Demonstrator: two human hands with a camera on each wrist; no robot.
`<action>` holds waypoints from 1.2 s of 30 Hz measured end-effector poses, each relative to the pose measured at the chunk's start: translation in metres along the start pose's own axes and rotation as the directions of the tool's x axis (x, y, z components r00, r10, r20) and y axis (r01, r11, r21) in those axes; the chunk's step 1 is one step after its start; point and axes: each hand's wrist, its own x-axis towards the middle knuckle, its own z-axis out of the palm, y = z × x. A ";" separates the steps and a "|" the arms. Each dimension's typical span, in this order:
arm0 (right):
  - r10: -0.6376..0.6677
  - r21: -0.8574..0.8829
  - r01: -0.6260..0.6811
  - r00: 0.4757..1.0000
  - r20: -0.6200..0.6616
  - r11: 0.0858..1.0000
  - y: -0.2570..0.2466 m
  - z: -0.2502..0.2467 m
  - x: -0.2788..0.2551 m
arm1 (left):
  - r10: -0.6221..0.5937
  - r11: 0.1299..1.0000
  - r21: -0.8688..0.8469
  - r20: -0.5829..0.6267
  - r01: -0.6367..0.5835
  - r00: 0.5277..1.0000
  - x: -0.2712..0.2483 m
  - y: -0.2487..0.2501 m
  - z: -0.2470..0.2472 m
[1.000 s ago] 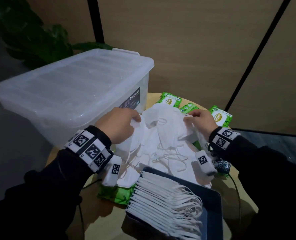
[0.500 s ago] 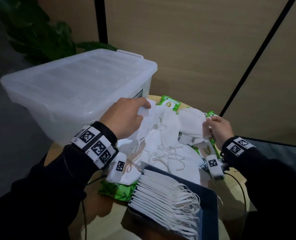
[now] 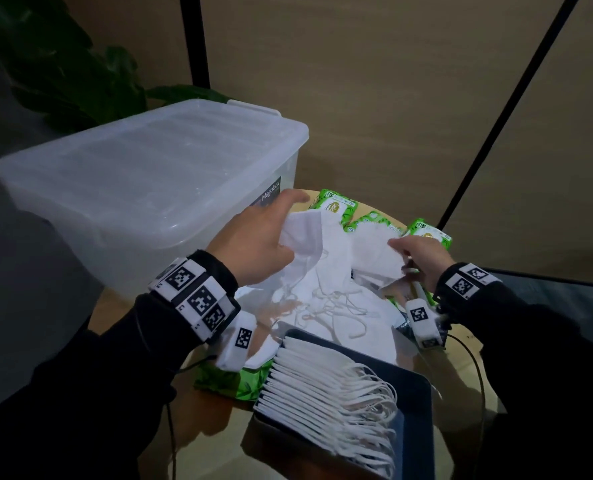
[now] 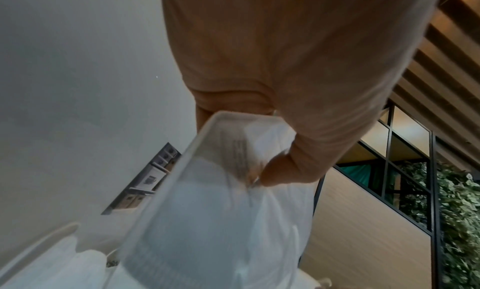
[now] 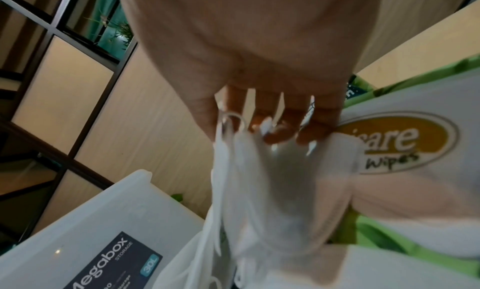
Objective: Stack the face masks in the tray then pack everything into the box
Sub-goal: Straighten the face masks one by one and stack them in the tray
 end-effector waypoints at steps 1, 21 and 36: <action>-0.051 0.049 0.052 0.998 -0.028 0.997 -0.001 -0.001 -0.001 | -0.005 1.000 0.019 0.004 0.005 1.000 0.001 -0.001 0.001; -0.099 0.182 0.087 0.994 0.054 0.979 -0.002 -0.005 -0.019 | -0.153 0.941 -0.321 -0.116 0.109 0.981 0.003 0.000 -0.001; -0.088 0.379 0.017 0.981 0.172 0.925 -0.013 -0.008 -0.053 | -0.197 0.900 -0.414 -0.105 0.137 0.975 0.006 -0.007 0.002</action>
